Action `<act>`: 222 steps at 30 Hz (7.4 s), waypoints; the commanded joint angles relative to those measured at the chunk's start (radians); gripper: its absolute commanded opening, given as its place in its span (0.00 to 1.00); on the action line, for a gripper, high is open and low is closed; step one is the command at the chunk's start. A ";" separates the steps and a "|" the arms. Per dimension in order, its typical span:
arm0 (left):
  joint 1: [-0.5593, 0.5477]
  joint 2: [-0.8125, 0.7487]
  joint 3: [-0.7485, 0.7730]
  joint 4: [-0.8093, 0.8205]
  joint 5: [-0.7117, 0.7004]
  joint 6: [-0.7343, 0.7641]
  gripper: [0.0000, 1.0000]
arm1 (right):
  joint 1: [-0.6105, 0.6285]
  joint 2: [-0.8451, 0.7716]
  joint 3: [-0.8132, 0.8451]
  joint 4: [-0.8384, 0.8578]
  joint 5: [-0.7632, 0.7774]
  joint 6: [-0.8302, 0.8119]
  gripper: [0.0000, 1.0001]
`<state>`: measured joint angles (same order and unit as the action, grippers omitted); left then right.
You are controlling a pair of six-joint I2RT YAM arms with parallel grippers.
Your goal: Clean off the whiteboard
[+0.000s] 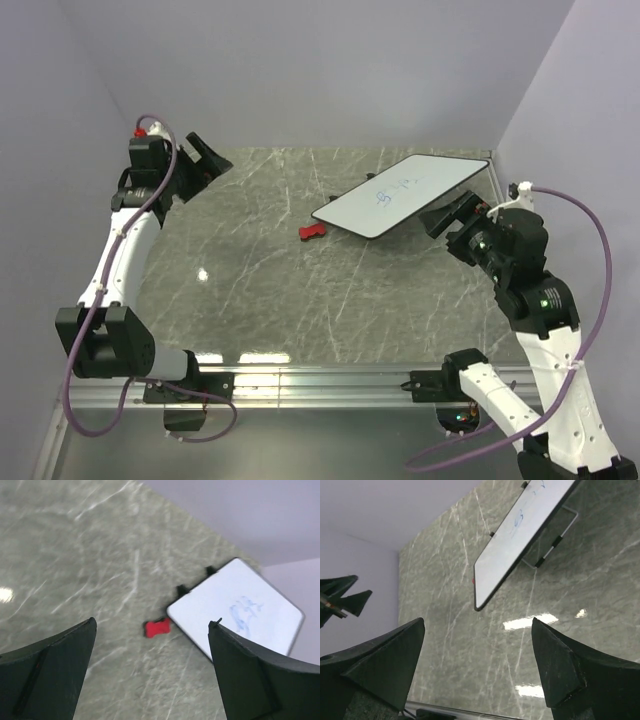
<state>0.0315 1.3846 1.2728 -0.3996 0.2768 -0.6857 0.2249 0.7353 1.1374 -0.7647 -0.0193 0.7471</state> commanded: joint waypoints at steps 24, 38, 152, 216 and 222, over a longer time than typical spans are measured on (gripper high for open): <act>-0.249 0.065 0.074 -0.011 -0.249 0.126 0.99 | 0.004 0.183 -0.007 0.051 -0.074 0.302 0.95; -0.251 0.476 0.431 -0.005 -0.114 0.126 0.98 | 0.109 0.496 0.085 0.080 0.012 0.406 0.92; -0.691 0.805 0.553 -0.261 -0.398 0.050 0.00 | -0.071 0.066 -0.126 -0.133 -0.257 -0.284 0.00; -0.897 0.802 0.559 -0.070 0.372 0.350 0.00 | -0.071 0.079 -0.153 -0.145 -0.432 -0.252 0.00; -0.937 0.668 0.425 -0.006 0.407 0.321 0.00 | -0.070 0.092 -0.168 -0.117 -0.447 -0.250 0.00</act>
<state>-0.8307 2.0697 1.7481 -0.4644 0.5495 -0.3527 0.1318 0.7868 0.9745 -0.9661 -0.3157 0.5751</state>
